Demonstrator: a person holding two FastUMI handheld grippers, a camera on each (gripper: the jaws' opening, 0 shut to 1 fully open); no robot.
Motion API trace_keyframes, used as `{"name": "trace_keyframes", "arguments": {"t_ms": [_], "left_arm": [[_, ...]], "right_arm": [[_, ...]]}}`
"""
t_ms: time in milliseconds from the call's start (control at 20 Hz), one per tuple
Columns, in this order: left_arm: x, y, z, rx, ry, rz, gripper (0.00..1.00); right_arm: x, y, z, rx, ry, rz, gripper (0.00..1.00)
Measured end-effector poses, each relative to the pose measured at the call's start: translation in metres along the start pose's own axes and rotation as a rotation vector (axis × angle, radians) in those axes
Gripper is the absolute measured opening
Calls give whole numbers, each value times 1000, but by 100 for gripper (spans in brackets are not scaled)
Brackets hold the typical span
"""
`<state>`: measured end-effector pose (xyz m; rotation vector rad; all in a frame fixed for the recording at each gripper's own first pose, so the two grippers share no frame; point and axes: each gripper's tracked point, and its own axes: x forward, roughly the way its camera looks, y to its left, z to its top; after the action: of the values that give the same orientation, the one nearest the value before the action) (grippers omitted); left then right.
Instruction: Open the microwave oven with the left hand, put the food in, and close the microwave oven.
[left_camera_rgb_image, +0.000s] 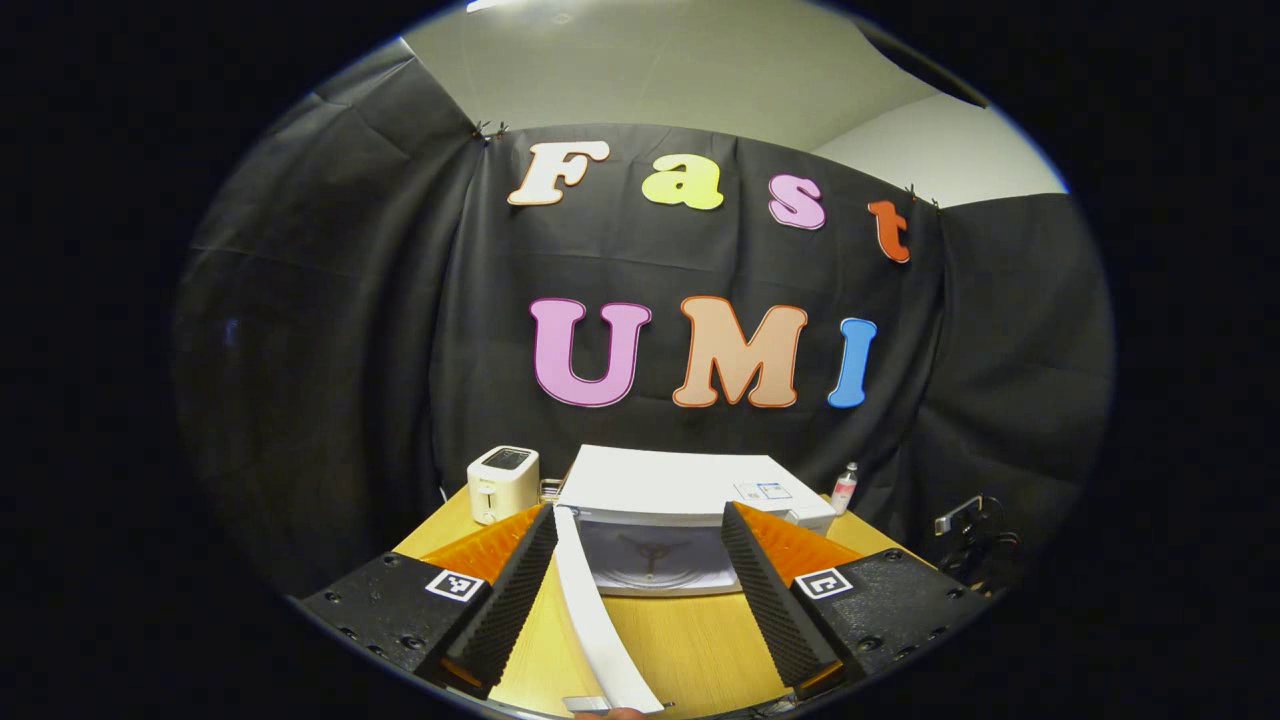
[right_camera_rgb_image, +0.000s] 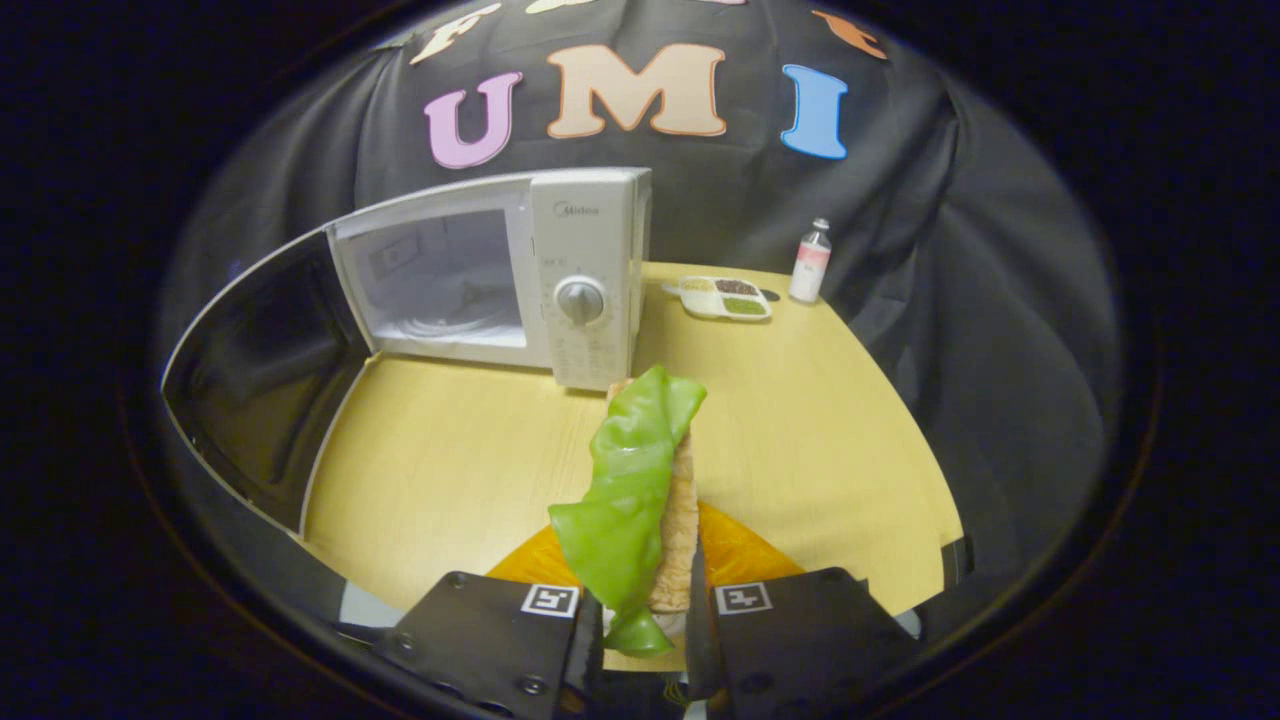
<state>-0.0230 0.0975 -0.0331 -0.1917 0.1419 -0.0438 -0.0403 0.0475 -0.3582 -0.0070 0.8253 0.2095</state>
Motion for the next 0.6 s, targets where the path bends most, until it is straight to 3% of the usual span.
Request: {"name": "trace_keyframes", "arguments": {"t_ms": [50,100,250,350,450,600], "left_arm": [[1,1,-1,-1,1,0,97],[0,2,-4,-1,5,2,97],[-1,7,-3,-1,2,6,97],[-1,13,-3,14,-4,11,97],[-4,21,-3,34,-8,17,97],[-5,33,-4,36,-18,15,97]], "right_arm": [[0,3,9,31,-7,12,30],[0,6,16,63,-13,25,35],[4,26,33,174,-20,87,30],[9,47,39,262,-9,142,35],[16,70,43,353,6,193,31],[29,111,46,515,41,266,35]]}}
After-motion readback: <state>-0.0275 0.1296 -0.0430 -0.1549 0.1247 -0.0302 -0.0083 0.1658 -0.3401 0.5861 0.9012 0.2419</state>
